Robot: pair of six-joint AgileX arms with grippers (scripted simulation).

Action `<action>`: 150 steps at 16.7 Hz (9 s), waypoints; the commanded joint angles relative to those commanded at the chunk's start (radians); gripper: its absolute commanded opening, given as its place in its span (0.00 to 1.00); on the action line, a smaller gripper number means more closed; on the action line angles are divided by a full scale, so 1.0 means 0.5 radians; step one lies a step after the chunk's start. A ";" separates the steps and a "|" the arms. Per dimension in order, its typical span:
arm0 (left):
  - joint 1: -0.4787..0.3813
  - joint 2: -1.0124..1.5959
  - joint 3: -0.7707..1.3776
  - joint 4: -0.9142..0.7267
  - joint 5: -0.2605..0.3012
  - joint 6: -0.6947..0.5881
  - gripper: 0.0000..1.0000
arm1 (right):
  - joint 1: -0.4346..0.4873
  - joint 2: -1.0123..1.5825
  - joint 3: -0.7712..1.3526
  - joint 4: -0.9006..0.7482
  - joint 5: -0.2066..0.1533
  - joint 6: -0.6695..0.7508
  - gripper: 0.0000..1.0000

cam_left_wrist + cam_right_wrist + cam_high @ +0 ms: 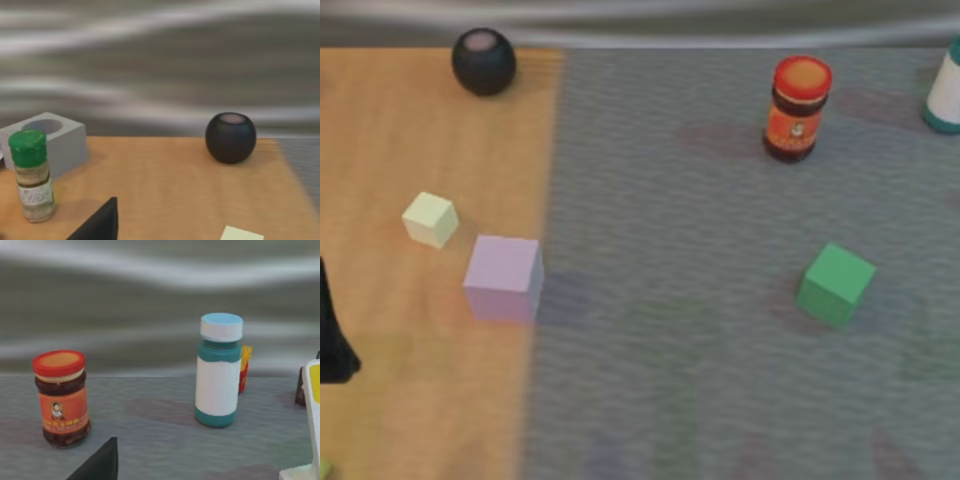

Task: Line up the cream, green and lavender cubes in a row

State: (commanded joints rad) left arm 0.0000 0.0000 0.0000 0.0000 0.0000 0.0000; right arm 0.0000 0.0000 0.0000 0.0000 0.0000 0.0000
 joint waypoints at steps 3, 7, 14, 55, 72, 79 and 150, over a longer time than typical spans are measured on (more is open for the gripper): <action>0.001 0.020 0.020 -0.011 -0.002 0.003 1.00 | 0.000 0.000 0.000 0.000 0.000 0.000 1.00; -0.001 0.312 0.303 -0.180 -0.015 0.049 1.00 | 0.000 0.000 0.000 0.000 0.000 0.000 1.00; -0.062 1.552 1.371 -0.874 -0.009 0.236 1.00 | 0.000 0.000 0.000 0.000 0.000 0.000 1.00; -0.193 4.821 3.542 -1.862 0.011 0.660 0.70 | 0.000 0.000 0.000 0.000 0.000 0.000 1.00; -0.193 4.821 3.542 -1.862 0.011 0.660 0.00 | 0.000 0.000 0.000 0.000 0.000 0.000 1.00; -0.162 4.667 3.768 -2.208 0.028 0.643 0.00 | 0.000 0.000 0.000 0.000 0.000 0.000 1.00; -1.915 4.859 3.955 -2.207 -0.052 -1.905 1.00 | 0.000 0.000 0.000 0.000 0.000 0.000 1.00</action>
State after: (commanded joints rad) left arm -0.9575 2.4294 1.9775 -1.1033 -0.0262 -0.9525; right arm 0.0000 0.0000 0.0000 0.0000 0.0000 0.0000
